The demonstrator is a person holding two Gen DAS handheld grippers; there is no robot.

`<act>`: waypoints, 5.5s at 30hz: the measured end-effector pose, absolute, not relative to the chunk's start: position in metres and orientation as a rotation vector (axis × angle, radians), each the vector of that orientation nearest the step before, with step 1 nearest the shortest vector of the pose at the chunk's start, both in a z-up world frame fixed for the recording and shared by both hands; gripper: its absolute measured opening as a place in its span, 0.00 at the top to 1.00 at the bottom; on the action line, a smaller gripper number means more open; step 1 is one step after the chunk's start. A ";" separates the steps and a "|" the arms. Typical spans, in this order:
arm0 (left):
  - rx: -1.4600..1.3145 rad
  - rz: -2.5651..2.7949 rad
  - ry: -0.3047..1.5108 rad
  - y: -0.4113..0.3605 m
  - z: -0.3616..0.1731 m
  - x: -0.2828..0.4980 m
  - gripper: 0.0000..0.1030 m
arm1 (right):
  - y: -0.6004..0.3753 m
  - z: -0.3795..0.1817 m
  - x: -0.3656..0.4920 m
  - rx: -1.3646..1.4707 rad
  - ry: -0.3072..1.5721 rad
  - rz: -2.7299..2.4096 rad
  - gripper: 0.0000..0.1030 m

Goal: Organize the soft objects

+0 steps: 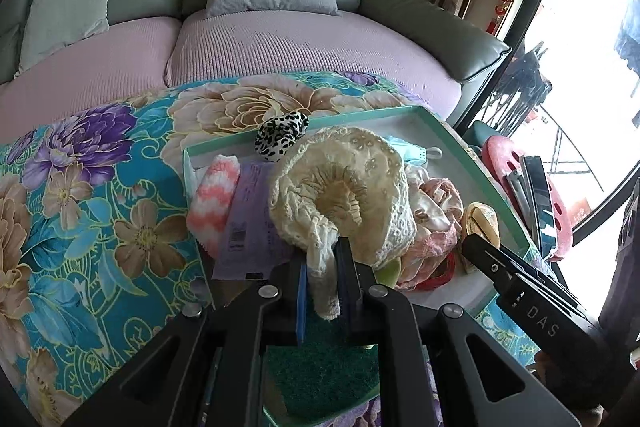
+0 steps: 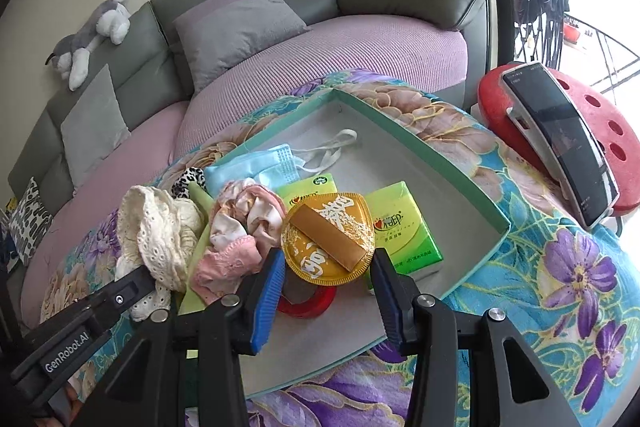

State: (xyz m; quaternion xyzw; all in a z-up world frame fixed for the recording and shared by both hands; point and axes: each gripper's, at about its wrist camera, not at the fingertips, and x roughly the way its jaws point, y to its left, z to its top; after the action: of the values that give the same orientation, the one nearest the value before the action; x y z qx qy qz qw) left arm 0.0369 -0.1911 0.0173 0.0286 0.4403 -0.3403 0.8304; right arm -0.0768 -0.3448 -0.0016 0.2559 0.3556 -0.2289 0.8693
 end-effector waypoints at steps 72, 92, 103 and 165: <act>0.049 -0.068 1.013 0.003 0.002 0.021 0.02 | -0.208 0.015 -0.059 0.212 0.962 -0.278 0.00; 0.162 -0.058 1.072 -0.012 -0.016 0.006 0.02 | -0.206 0.006 -0.056 0.210 0.979 -0.270 0.00; 0.204 -0.068 1.078 -0.020 -0.019 0.008 0.02 | -0.209 0.004 -0.055 0.196 0.978 -0.275 0.00; 0.204 -0.046 1.125 -0.015 -0.029 0.014 0.02 | -0.215 -0.012 -0.051 0.201 1.021 -0.298 0.00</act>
State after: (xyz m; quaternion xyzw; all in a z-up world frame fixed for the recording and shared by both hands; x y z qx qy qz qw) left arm 0.0142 -0.0154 -0.0293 0.0966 0.5322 -0.0217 0.8408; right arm -0.0514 -0.2148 -0.0122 0.0957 0.4861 -0.1418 0.8570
